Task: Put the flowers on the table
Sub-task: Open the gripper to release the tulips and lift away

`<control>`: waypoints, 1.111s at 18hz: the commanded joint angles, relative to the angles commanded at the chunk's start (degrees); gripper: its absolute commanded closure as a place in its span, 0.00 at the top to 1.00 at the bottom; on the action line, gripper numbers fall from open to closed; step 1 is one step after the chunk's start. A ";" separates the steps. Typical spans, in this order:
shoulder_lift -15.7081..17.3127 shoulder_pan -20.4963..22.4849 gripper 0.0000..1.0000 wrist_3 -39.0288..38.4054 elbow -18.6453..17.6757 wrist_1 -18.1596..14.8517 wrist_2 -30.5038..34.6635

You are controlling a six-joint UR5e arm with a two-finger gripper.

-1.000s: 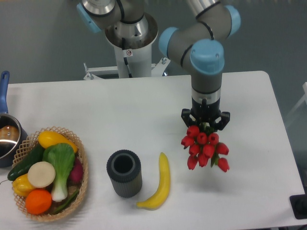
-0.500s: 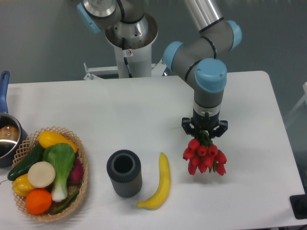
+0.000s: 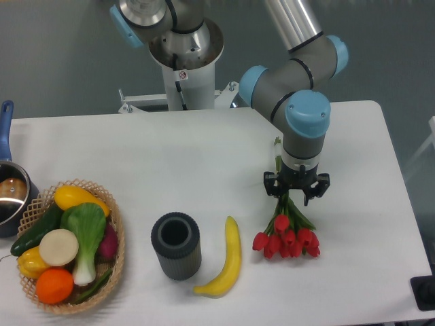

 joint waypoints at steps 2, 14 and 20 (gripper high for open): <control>1.67 0.27 1.00 1.22 1.66 0.18 -0.17; 11.34 -1.93 1.00 19.22 13.98 -15.35 -1.32; 14.33 -1.32 1.00 33.63 14.77 -23.98 -3.25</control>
